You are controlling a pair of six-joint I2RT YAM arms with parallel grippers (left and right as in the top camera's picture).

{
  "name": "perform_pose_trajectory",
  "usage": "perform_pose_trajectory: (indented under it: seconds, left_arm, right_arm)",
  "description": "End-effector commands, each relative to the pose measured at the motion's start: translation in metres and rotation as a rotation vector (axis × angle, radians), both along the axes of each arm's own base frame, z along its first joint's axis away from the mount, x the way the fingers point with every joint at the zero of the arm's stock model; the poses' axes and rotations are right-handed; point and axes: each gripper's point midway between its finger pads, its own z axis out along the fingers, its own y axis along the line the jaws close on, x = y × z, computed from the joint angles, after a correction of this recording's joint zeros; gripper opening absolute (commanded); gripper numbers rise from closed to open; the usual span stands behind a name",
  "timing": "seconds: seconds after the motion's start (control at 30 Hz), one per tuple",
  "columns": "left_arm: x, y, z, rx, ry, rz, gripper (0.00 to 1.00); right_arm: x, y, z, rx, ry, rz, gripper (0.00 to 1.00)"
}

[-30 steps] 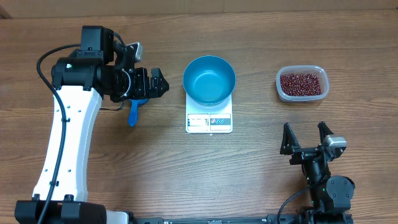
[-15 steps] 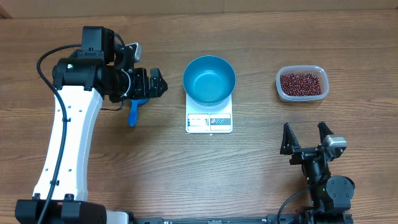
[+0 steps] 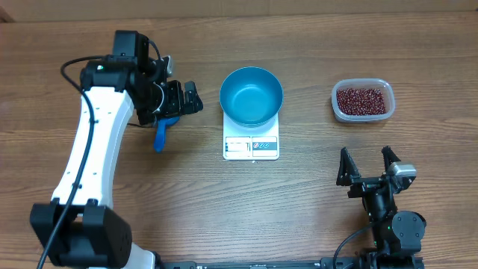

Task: Scoop item into bowl and weigh 150g on scale

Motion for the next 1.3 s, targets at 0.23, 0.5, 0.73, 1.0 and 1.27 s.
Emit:
perform_pose_trajectory:
  seconds: [0.23,0.5,0.73,1.0,1.27]
  left_arm:
    - [0.011,0.0,-0.004,0.006,-0.021,0.023,0.79]
    - [0.025,0.051,-0.012,0.245,-0.042,0.243,0.06]
    - [0.029,0.074,-0.013,0.293,-0.048,0.305,0.58]
    - [0.037,0.095,-0.013,0.292,-0.064,0.362,0.99]
    - [0.041,0.111,-0.02,0.294,-0.053,0.399,0.99]
  right_arm:
    - [0.0,0.0,-0.002,0.003,-0.002,0.0,1.0]
    - [0.0,0.0,-0.002,0.003,-0.002,0.001,1.0]
    - [0.0,0.0,-0.002,0.003,-0.002,0.001,1.0]
    - [0.0,0.0,-0.002,0.003,-0.002,0.001,1.0]
    - [0.0,0.0,-0.002,0.003,-0.002,0.0,1.0]
